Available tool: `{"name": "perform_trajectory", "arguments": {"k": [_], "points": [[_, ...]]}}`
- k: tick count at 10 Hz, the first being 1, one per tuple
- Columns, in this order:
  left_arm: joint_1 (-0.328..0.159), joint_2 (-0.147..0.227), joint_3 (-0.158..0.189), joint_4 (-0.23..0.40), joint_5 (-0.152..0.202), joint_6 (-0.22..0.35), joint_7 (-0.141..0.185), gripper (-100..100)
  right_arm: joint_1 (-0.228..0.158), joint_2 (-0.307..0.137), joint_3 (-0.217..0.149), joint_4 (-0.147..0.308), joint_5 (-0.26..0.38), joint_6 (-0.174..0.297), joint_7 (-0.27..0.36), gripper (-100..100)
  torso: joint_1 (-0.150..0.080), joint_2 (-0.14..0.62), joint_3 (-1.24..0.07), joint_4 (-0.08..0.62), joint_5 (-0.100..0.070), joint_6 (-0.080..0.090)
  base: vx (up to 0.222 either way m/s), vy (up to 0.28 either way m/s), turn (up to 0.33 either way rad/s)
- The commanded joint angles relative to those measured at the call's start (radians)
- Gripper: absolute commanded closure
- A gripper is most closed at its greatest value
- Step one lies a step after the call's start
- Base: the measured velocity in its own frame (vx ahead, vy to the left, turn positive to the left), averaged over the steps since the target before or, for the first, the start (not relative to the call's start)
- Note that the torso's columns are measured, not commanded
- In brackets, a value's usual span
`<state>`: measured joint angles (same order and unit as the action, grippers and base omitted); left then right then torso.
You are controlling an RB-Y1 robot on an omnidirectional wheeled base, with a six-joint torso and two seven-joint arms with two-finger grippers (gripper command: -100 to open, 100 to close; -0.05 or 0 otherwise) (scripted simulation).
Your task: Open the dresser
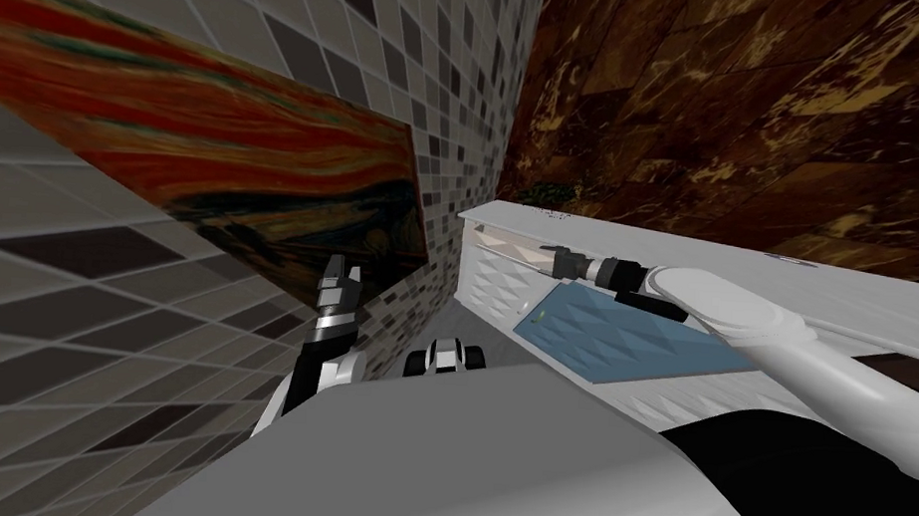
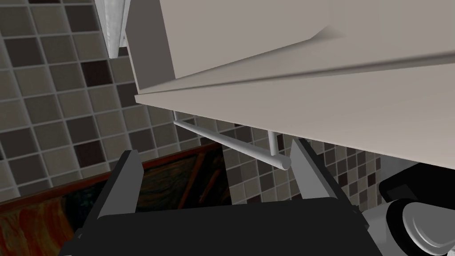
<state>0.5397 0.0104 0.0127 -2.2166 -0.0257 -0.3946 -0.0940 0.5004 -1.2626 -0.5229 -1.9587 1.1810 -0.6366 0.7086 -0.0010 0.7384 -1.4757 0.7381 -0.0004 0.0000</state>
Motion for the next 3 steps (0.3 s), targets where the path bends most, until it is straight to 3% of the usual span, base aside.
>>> {"name": "perform_trajectory", "arguments": {"k": [1,3], "points": [[0.000,0.000,0.000,0.000,0.000,0.000,0.000,0,0.000,0.000,0.000,0.000,0.000,0.000,0.000,0,0.001,0.000,0.000,0.000,0.000,0.000,0.000,0.000,0.000],[0.000,0.000,0.000,0.000,0.000,0.000,0.000,0,0.000,0.000,0.000,0.000,0.000,0.000,0.000,0,0.001,-0.001,0.000,0.000,0.000,0.000,0.000,0.000,0.000]]}}
